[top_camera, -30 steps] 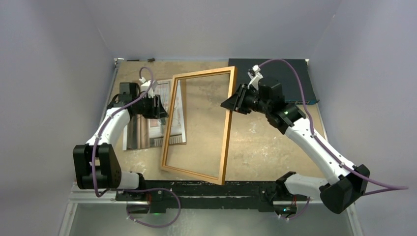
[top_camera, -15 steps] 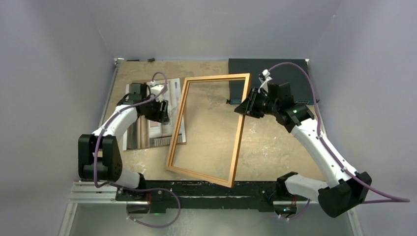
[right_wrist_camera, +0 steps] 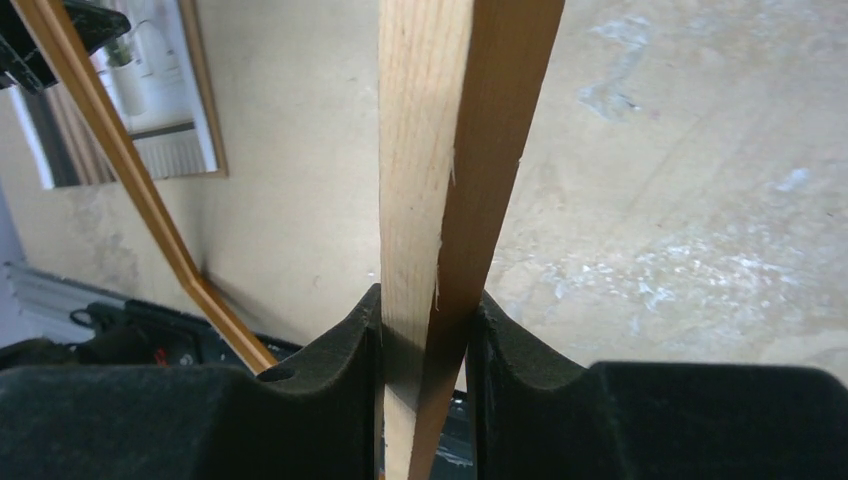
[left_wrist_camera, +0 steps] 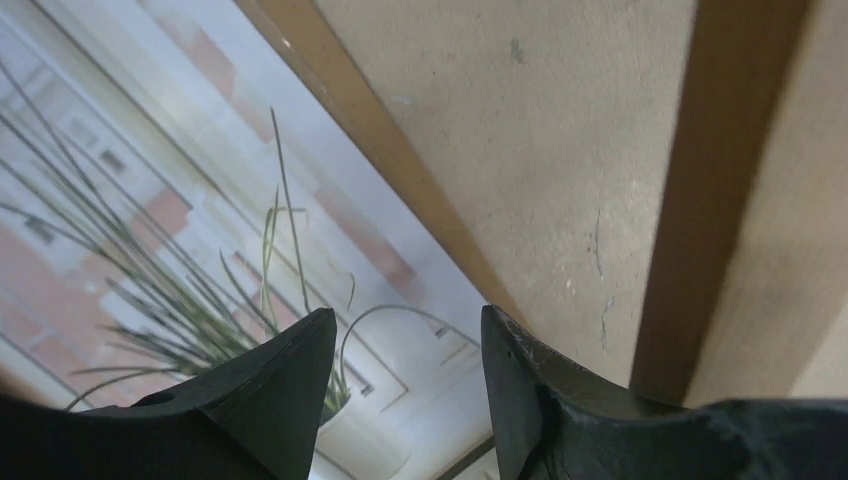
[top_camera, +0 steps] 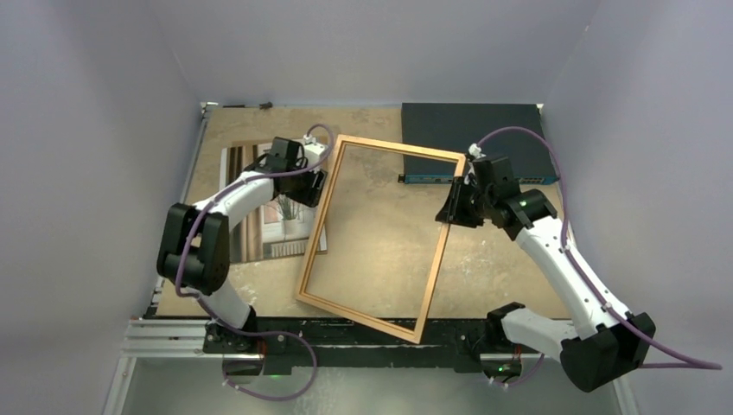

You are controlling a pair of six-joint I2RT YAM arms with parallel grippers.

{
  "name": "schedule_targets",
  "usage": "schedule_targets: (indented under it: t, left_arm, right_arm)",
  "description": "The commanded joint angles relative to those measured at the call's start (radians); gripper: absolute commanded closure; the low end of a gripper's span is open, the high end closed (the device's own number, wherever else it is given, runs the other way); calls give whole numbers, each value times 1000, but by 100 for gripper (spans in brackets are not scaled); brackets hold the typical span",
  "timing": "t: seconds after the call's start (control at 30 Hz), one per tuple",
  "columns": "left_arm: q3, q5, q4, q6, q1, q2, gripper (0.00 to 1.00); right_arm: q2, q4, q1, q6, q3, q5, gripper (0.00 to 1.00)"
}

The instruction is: Put the photo into the frame

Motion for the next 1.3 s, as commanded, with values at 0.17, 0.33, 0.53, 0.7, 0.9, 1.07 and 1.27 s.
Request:
schedule_targets:
  t: [0.17,0.33,0.53,0.7,0.9,1.07,1.27]
  left_arm:
    - [115,-47,170,-48,-51,196,44]
    - [101,-185,214,-22,-78,244,45]
    - [68,-381,211,16,-62,254,47]
    - [22,-368,211,20,-9,216,47]
    - [-21,-319,190,31,37,157,47]
    - [-2,-235,109,10,69,47,45]
    - [58,-86,10,14,91,-69,36]
  right_arm:
    - [-19,-52,-7,-48,2,213,100]
    - [-11,-69,-8,-27,-6,189,100]
    - [1,-38,-13,8,-46,146,100]
    - [21,-10,-17,3,-82,149,100]
    - [84,35,-20,-30,-91,142,100]
    - [184,79,-20,-67,-37,144,100]
    - [348,126,-19,-126,65,181,100]
